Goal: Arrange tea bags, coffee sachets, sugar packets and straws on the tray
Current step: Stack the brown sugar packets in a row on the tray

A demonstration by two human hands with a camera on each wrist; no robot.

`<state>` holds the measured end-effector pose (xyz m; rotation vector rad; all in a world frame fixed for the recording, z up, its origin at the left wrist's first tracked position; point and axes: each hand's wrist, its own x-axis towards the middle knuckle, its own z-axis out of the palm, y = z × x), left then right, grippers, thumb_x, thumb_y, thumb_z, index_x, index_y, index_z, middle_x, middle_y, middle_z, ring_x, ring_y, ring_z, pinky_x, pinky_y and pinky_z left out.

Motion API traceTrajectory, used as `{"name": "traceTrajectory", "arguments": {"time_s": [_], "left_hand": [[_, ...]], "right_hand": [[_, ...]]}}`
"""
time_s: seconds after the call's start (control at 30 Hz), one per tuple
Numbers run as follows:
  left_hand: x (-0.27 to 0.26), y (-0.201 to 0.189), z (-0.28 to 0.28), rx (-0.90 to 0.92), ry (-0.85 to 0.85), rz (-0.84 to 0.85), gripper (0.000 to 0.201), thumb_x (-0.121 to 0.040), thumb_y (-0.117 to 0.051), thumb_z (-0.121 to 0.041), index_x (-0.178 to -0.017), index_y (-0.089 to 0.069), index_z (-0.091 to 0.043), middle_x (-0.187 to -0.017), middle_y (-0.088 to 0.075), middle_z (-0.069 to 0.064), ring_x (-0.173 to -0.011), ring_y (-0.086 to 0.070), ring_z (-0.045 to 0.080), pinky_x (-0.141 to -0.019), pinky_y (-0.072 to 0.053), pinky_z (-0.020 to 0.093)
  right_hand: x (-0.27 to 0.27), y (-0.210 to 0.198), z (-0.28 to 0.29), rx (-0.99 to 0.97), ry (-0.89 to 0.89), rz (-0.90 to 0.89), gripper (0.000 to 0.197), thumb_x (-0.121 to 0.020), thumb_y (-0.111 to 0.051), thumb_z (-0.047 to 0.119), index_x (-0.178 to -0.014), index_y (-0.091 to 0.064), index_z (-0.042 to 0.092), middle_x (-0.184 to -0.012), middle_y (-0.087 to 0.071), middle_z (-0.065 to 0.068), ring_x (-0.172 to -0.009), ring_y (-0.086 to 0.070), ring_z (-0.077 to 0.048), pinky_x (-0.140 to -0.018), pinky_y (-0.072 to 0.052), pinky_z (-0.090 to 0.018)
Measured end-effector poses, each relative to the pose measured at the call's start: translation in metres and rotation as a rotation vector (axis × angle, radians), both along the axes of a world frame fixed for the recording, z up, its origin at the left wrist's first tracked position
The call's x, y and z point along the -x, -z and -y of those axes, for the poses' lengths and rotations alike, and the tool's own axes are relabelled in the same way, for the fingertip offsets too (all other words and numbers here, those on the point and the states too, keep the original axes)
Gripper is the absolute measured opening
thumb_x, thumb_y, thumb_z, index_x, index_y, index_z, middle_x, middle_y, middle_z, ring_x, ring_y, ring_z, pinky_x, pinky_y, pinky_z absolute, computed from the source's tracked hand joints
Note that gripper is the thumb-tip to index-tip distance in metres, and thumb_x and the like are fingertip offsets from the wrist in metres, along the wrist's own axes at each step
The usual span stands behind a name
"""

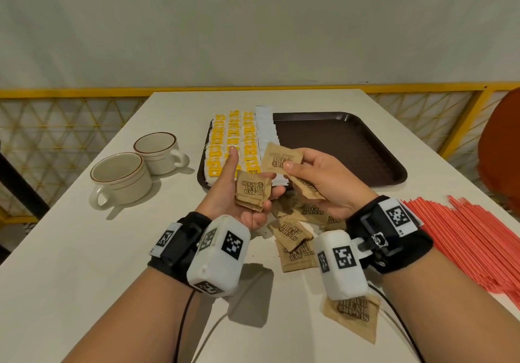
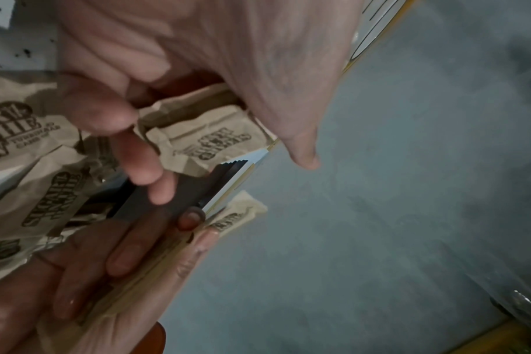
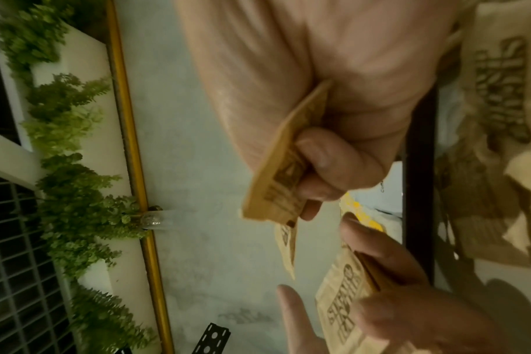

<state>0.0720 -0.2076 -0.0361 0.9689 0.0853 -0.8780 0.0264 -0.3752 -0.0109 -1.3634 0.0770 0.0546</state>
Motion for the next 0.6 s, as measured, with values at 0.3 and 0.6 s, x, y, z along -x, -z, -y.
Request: {"name": "traceTrajectory", "arguments": {"time_s": [0.3, 0.6], "left_hand": [[0.0024, -0.0044, 0.0022, -0.015, 0.050, 0.035, 0.090, -0.075, -0.030, -0.083, -0.082, -0.078, -0.007, -0.086, -0.071, 0.015, -0.064, -0.061, 0.021, -0.053, -0.053, 0.023], [0.0088, -0.0027, 0.0061, -0.136, 0.249, 0.131, 0.085, -0.077, -0.030, -0.078, -0.102, -0.066, -0.005, -0.086, -0.069, 0.016, -0.063, -0.068, 0.020, -0.049, -0.054, 0.022]], "right_hand": [[-0.0012, 0.0020, 0.0046, 0.166, -0.005, 0.047, 0.017, -0.092, -0.055, 0.001, -0.104, -0.064, 0.009, -0.091, -0.069, -0.007, -0.074, -0.065, -0.018, -0.061, -0.054, -0.029], [0.0002, 0.0056, 0.0012, 0.337, -0.016, 0.149, 0.014, -0.081, -0.071, 0.007, -0.095, -0.067, 0.011, -0.084, -0.071, -0.010, -0.075, -0.068, -0.020, -0.065, -0.058, -0.028]]}}
